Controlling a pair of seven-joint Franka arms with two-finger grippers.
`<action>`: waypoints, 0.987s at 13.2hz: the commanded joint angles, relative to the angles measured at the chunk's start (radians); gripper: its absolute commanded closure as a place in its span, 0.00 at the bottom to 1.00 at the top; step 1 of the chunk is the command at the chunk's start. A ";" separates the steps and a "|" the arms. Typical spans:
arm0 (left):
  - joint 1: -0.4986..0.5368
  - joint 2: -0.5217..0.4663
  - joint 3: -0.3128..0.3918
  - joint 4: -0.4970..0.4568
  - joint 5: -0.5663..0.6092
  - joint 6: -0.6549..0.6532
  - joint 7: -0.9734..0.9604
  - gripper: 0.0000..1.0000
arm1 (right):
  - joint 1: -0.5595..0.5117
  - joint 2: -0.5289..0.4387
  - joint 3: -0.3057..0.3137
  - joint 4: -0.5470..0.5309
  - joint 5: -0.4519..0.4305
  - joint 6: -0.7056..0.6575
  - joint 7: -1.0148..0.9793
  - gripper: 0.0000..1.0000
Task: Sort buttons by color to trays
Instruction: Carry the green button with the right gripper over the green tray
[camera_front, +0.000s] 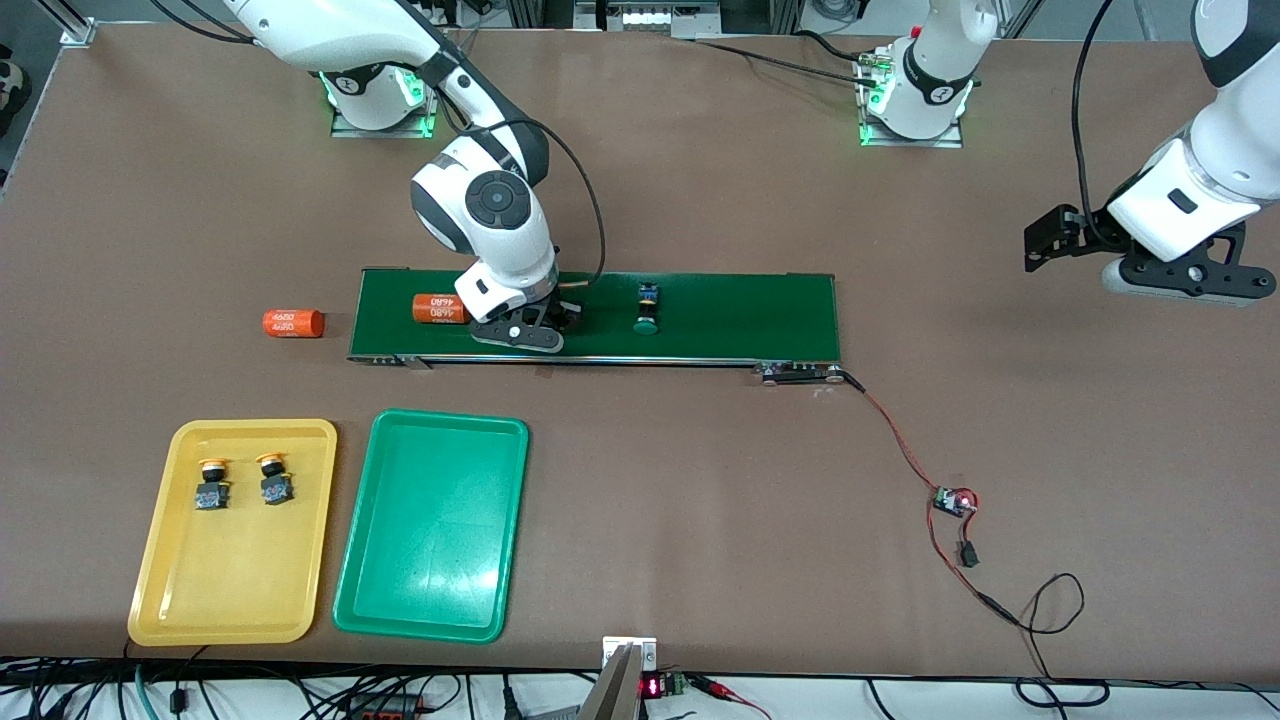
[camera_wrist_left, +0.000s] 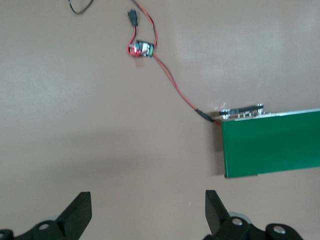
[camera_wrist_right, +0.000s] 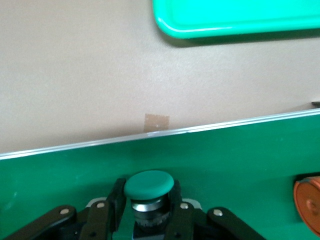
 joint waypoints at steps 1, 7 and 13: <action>-0.001 0.019 -0.001 0.046 0.022 0.003 -0.003 0.00 | 0.005 -0.023 -0.015 0.113 -0.006 -0.145 -0.070 1.00; -0.005 0.051 -0.010 0.097 0.064 0.015 -0.005 0.00 | -0.039 0.027 -0.168 0.351 0.027 -0.213 -0.457 1.00; -0.001 0.065 -0.006 0.128 0.062 0.003 -0.002 0.00 | -0.070 0.191 -0.235 0.479 0.026 -0.020 -0.661 1.00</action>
